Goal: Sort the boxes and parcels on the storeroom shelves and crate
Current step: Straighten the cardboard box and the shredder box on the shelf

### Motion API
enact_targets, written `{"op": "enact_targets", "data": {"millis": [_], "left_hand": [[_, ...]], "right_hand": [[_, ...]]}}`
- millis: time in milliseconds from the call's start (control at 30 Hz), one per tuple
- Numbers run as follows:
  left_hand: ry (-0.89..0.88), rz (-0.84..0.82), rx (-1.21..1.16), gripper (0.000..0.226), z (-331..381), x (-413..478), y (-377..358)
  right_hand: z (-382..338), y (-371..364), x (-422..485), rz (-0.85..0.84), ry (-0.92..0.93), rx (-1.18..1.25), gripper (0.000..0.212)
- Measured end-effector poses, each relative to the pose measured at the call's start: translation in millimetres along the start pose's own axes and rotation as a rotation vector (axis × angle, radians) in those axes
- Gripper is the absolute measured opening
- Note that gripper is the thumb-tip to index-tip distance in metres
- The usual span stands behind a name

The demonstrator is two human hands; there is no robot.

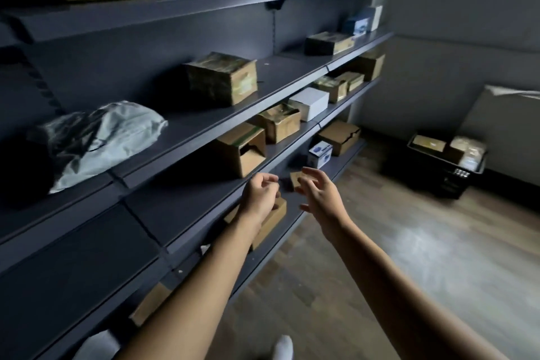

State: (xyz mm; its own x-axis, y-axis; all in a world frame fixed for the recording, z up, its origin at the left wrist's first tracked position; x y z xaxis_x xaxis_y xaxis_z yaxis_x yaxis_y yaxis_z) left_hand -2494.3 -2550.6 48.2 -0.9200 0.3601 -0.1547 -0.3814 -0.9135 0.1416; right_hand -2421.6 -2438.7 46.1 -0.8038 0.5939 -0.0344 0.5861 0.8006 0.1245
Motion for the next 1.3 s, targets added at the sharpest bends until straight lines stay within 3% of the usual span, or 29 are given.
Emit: {"op": "enact_targets", "data": {"millis": [367, 733, 1000, 1300], "left_hand": [[0.037, -0.207, -0.046, 0.015, 43, 186, -203], [-0.027, -0.347, -0.016, 0.016, 104, 311, -391], [-0.049, -0.328, 0.051, 0.016, 130, 404, -547], [0.072, -0.158, 0.071, 0.014, 146, 515, -666]], "right_hand": [[3, 154, 194, 0.196, -0.063, 0.028, 0.018], [17, 301, 357, 0.351, -0.065, 0.014, 0.023], [54, 431, 494, 0.344, -0.067, 0.036, 0.025], [77, 536, 660, 0.176, -0.090, -0.034, 0.034]]}}
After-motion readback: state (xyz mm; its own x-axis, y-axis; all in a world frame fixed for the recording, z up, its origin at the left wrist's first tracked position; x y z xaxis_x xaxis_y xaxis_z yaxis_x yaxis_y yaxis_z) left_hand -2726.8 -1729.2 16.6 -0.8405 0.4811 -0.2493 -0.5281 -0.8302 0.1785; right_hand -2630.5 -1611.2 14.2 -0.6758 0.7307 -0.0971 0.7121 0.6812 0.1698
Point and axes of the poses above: each hand's wrist, its own x-axis towards the middle knuckle, its own y-axis out of the back of the hand, z = x × y, the point moved 1 cm from there along x, towards the middle knuckle
